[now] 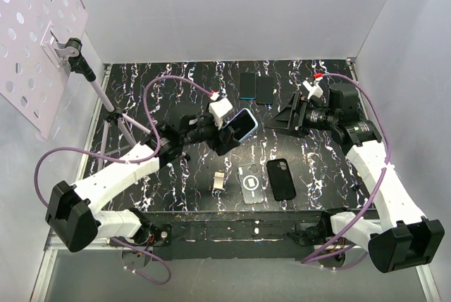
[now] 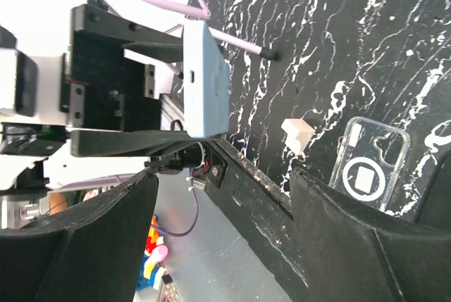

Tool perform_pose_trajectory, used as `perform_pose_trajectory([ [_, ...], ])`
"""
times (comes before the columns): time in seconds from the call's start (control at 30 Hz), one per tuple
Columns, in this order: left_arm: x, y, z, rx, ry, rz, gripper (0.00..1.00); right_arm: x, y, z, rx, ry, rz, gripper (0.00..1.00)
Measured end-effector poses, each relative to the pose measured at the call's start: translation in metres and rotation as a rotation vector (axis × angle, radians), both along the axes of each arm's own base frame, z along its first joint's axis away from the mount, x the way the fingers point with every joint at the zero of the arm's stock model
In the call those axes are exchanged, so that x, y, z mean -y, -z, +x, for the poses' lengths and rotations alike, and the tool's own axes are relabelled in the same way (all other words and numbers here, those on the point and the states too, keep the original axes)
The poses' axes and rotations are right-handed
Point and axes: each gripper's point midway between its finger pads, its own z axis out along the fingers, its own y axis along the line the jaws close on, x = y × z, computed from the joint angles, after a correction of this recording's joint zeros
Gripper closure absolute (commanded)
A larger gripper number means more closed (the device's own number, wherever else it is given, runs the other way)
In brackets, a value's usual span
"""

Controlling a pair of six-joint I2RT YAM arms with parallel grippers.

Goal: Take the phone out of the phone case
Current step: Pick up the phone at the center of the board.

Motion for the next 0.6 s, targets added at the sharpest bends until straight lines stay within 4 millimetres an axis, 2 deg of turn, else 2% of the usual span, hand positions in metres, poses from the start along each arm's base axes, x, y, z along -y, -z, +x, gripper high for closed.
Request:
perform_pose_trajectory([
  [0.17,-0.003,0.01,-0.018,0.133,0.136,0.013,1.0,-0.009,-0.012,-0.008,0.019,-0.054,0.022,0.2],
  [0.43,0.009,-0.005,-0.033,0.281,0.308,-0.022,1.0,-0.023,-0.026,-0.02,0.045,-0.122,0.008,0.21],
  [0.6,0.01,-0.007,-0.035,0.306,0.339,-0.022,1.0,-0.036,-0.019,-0.025,0.034,-0.169,-0.04,0.26],
])
